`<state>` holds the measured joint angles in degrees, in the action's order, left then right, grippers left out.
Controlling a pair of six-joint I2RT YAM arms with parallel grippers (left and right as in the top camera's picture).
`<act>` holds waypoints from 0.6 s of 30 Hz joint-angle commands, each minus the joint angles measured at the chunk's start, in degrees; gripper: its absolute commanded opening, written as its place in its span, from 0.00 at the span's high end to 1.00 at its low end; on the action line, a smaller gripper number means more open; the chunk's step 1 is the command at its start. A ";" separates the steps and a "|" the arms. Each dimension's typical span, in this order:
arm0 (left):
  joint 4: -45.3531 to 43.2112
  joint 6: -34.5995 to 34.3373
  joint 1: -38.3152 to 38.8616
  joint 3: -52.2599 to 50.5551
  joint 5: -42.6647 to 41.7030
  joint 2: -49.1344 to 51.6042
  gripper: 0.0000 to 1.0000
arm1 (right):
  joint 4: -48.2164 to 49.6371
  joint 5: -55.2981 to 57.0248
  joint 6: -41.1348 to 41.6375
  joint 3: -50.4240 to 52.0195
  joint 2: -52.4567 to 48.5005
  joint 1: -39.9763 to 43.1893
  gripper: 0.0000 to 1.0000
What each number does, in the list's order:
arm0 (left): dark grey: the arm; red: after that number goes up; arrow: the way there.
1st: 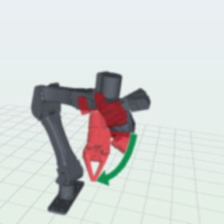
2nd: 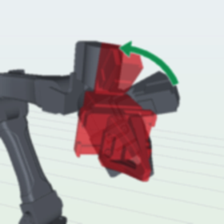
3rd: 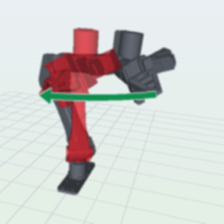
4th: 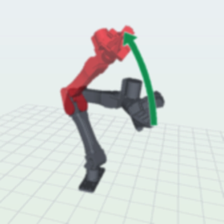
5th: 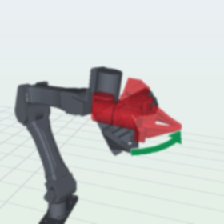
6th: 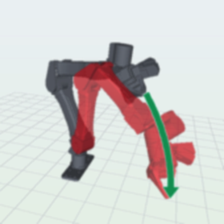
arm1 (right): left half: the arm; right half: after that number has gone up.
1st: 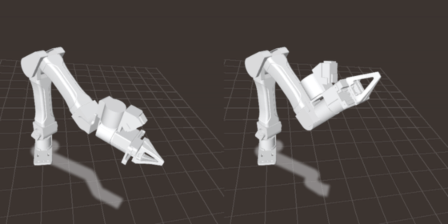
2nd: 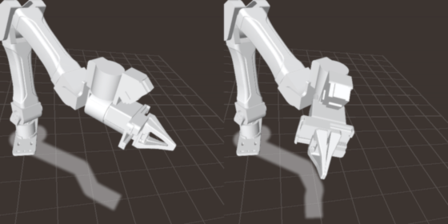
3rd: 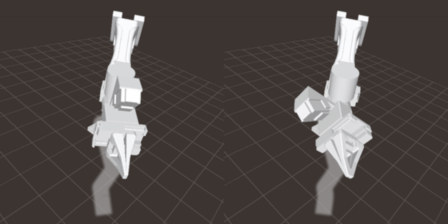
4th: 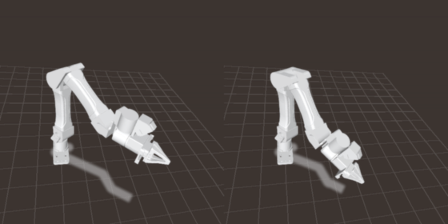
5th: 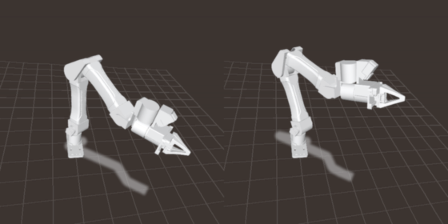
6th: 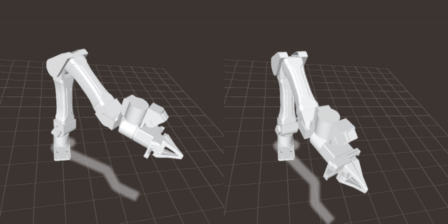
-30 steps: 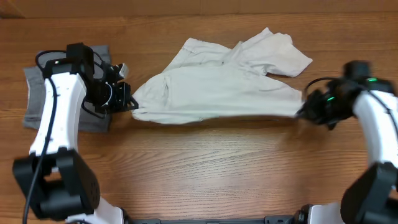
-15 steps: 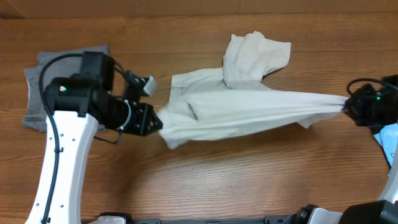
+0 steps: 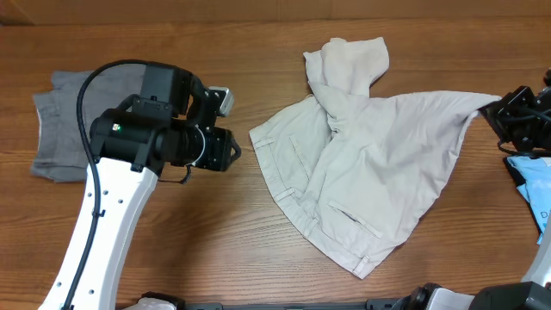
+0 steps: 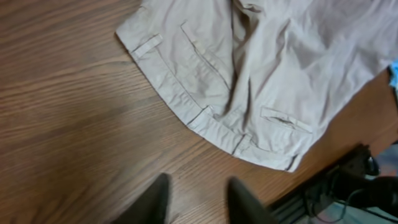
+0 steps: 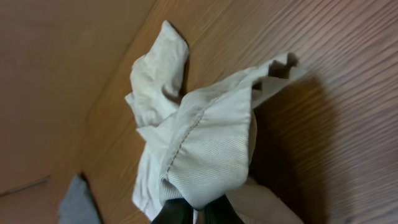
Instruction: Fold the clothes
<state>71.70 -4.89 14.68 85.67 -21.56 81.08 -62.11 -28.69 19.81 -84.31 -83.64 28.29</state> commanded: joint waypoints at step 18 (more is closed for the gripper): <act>-38.47 -4.92 4.85 -8.31 11.43 32.46 0.51 | -7.91 5.70 -0.35 -1.57 1.40 -0.20 0.35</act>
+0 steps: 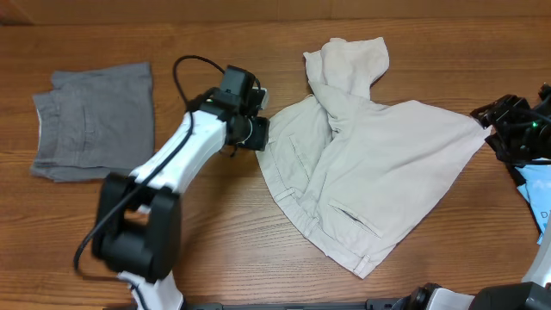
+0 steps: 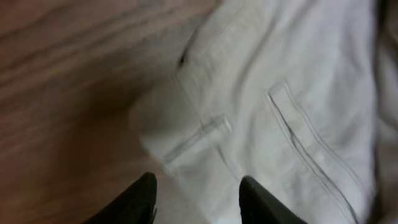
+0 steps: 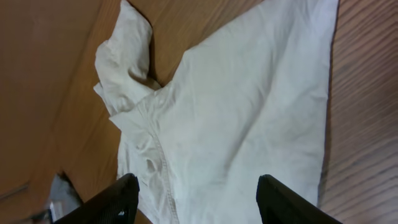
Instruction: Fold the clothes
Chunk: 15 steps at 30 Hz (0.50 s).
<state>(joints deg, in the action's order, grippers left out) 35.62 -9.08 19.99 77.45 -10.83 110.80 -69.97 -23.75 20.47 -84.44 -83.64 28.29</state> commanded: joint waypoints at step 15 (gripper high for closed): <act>3.21 1.31 -5.33 3.98 15.65 8.24 0.96 | -0.66 0.83 -2.54 -1.33 1.25 -1.90 0.36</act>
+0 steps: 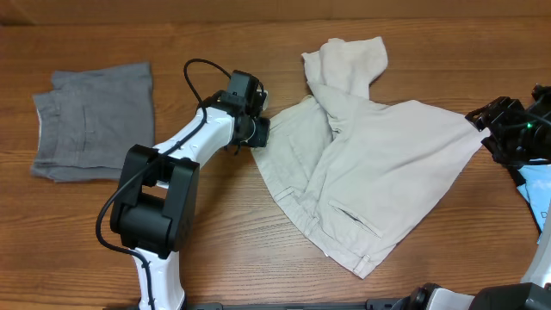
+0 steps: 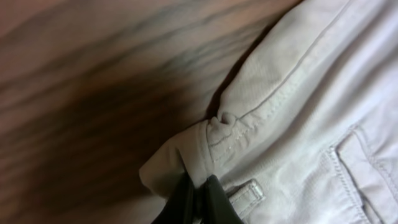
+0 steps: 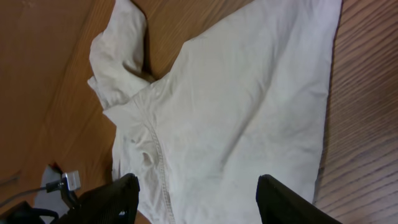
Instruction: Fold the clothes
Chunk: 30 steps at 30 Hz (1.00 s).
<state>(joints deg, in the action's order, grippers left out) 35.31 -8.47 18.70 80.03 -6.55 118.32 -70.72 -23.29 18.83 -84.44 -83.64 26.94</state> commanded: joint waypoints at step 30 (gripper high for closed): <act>38.47 9.09 -12.90 22.93 -12.57 -12.07 0.58 | 51.91 -8.33 -0.83 31.71 -14.43 -19.54 0.25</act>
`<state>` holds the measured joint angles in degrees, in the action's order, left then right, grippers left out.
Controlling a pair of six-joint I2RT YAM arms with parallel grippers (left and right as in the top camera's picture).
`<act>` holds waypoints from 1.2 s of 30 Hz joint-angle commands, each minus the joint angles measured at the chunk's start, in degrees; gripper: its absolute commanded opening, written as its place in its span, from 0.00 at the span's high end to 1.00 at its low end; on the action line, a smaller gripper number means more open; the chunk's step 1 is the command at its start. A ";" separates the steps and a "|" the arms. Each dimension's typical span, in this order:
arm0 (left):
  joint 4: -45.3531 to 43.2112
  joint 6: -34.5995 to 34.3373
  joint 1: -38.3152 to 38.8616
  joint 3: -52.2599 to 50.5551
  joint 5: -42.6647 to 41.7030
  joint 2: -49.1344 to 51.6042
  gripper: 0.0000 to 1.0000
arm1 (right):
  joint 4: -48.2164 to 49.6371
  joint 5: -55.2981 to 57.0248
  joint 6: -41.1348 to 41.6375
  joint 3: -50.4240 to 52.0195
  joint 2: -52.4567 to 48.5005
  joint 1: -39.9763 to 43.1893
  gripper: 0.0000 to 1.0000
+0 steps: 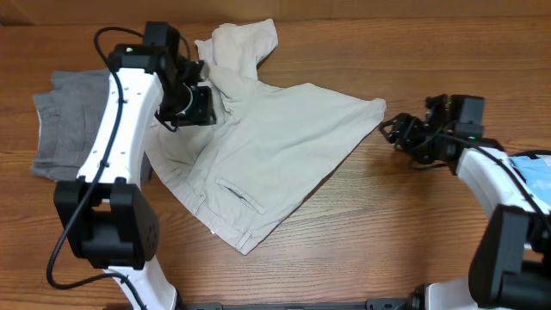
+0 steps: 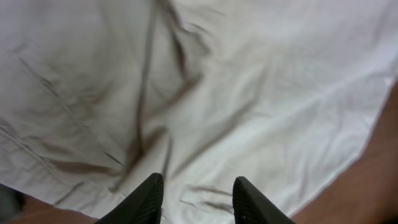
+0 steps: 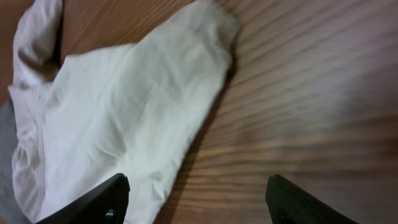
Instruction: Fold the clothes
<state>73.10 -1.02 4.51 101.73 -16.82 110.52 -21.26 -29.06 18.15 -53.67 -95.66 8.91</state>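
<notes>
Beige shorts (image 1: pixel 275 138) lie rumpled across the middle-left of the wooden table, one leg bunched up at the back (image 1: pixel 241 39). Their left edge reaches the folded grey garment (image 1: pixel 73 129). My left gripper (image 1: pixel 200 105) hovers over the shorts' upper left part. In the left wrist view it (image 2: pixel 199 202) is open with only creased beige cloth (image 2: pixel 249 93) beneath it. My right gripper (image 1: pixel 394 129) is open just right of the shorts' right corner (image 3: pixel 217 25). In the right wrist view it (image 3: pixel 196 199) stands wide over bare wood beside the cloth (image 3: pixel 112 112).
A blue item (image 1: pixel 534 168) lies at the table's right edge, behind the right arm. The left arm's white link (image 1: pixel 112 146) crosses over the grey garment. Bare wood (image 1: pixel 387 224) shows in front of and to the right of the shorts.
The shorts now lie well to the left, up against the grey garment. My left gripper, then shut on their waistband corner, is open over them. My right gripper has moved left, still open.
First my right gripper was shut on the shorts' right corner, with the left open away from them. Then the right had let go and the left was open at the waistband corner. Then the left was shut on it. Now the shorts lie further left, both grippers open.
</notes>
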 commanded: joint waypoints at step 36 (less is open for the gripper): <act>18.97 -16.06 26.32 -0.39 13.38 -19.10 0.48 | 24.17 1.16 8.13 0.79 -13.20 -3.41 0.22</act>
<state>91.57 -14.26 30.11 101.62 -4.78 93.34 2.31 -29.61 25.52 -53.01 -107.48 5.58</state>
